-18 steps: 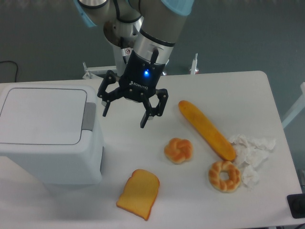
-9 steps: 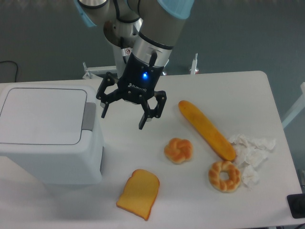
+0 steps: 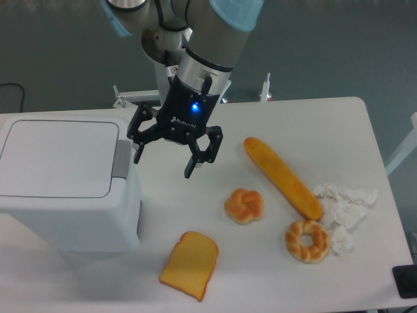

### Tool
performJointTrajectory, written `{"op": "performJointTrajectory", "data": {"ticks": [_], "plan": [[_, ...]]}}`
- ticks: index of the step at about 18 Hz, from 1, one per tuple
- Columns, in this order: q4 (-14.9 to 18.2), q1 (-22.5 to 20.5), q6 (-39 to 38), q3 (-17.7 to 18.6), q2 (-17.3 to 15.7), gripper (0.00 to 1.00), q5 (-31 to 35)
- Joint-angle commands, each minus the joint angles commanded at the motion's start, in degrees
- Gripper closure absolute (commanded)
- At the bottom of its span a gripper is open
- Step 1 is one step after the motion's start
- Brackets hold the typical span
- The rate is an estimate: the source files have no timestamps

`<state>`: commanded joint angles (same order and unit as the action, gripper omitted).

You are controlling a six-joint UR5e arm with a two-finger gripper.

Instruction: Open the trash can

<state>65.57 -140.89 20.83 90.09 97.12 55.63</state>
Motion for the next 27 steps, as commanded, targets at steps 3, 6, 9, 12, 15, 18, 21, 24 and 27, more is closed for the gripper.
{"op": "performJointTrajectory", "data": {"ticks": [3,6,9,12,15,18,21,24,27], "plan": [[0.0,0.1,0.0,0.0,0.4,0.00,0.1],[0.0,0.4,0.0,0.1,0.4,0.00,-0.2],[0.0,0.4,-0.1,0.1,0.5,0.00,-0.2],[0.0,0.6,-0.1,0.2,0.5,0.00,-0.3],[0.0,0.6,-0.1,0.2,0.6,0.00,-0.2],[0.0,0.7,0.1,0.9,0.5,0.00,-0.3],[0.0,0.7,0.0,0.9,0.5,0.00,-0.3],[0.0,0.7,0.0,1.2,0.5,0.00,-0.3],[0.0,0.7,0.1,1.3,0.5,0.00,-0.3]]}}
